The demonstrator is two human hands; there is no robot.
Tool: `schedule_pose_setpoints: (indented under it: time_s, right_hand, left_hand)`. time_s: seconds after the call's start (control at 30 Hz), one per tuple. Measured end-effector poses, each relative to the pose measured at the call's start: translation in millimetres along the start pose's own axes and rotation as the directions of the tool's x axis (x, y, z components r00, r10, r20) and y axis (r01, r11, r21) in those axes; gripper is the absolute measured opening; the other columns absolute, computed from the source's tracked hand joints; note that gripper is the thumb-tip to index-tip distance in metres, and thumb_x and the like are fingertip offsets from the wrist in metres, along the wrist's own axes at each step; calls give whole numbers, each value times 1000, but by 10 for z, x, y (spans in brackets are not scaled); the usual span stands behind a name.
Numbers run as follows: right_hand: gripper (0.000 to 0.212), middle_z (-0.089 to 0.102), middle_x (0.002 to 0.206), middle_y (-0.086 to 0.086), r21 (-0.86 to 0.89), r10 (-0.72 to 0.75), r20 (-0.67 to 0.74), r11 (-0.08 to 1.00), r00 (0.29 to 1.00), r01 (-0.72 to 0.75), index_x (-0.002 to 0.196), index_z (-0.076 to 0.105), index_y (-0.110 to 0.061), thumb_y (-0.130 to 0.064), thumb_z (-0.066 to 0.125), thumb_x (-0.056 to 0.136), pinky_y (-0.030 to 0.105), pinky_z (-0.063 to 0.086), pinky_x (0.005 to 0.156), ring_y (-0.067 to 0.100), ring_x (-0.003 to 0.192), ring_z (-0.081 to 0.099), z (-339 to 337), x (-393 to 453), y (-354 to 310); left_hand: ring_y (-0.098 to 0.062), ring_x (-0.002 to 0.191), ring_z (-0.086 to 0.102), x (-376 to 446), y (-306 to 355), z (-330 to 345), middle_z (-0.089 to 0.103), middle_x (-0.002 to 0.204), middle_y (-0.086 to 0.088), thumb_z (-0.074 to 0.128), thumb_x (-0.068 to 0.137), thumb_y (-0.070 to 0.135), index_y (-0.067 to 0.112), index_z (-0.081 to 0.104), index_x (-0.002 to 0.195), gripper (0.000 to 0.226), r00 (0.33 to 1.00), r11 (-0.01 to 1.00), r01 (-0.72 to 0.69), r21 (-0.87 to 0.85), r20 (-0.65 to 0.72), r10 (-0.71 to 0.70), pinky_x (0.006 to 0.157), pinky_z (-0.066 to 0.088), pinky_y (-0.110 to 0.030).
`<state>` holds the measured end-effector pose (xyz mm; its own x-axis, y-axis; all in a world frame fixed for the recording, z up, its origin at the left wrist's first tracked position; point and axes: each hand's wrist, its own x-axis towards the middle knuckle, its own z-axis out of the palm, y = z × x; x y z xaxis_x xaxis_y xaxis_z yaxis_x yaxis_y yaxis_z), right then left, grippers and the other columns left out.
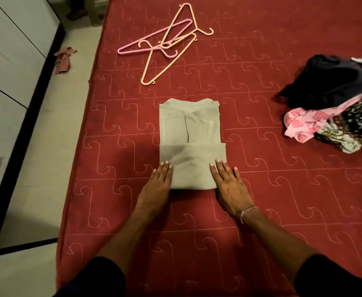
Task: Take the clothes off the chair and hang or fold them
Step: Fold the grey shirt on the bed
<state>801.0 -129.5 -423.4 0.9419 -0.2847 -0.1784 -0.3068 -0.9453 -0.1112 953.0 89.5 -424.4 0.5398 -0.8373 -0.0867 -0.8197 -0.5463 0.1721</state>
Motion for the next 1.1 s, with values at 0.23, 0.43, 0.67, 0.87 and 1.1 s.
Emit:
schedule_pose_setpoints:
  time_s: [0.23,0.43,0.67,0.87,1.1]
  right_hand:
    - [61,37,157,14,176,-44,-46,983,998,51,154,34,-10,-7,50,95,43,16,123,29,147,34,-234,-384,-6]
    - [29,72,95,6,361,106,-73,930,992,-73,124,58,-20,-22,54,95,35,44,69,28,84,65,-641,-570,-3]
    - [32,62,67,5,780,350,-148,616,925,-108,86,57,-11,-40,52,99,40,44,49,13,54,48,-822,-183,154]
    - [33,54,66,0,840,443,-162,530,882,-112,99,46,-20,-50,32,106,39,44,51,19,56,52,-793,477,160]
    - [35,49,58,6,641,531,-183,702,827,-309,95,38,-14,-44,25,108,34,30,44,26,48,43,-661,1275,208]
  left_hand:
    - [-30,142,39,-299,53,-300,40,154,-17,50,92,-2,1,38,150,58,999,966,33,-257,9,-32,120,26,-37]
    - [-4,62,58,-388,113,-697,73,82,1,58,90,0,20,74,101,28,965,739,199,-644,-1,-261,59,48,-24]
    - [-22,99,65,53,107,-858,67,105,-4,52,102,27,23,64,109,14,892,434,270,-860,54,-448,85,58,-42]
    - [-6,81,56,694,150,-821,60,91,6,39,106,37,16,57,111,28,788,437,263,-860,-70,-611,69,48,-30]
    - [-31,74,62,1303,-42,-575,65,83,-11,33,107,42,13,52,110,34,656,536,485,-692,-118,-746,65,47,-40]
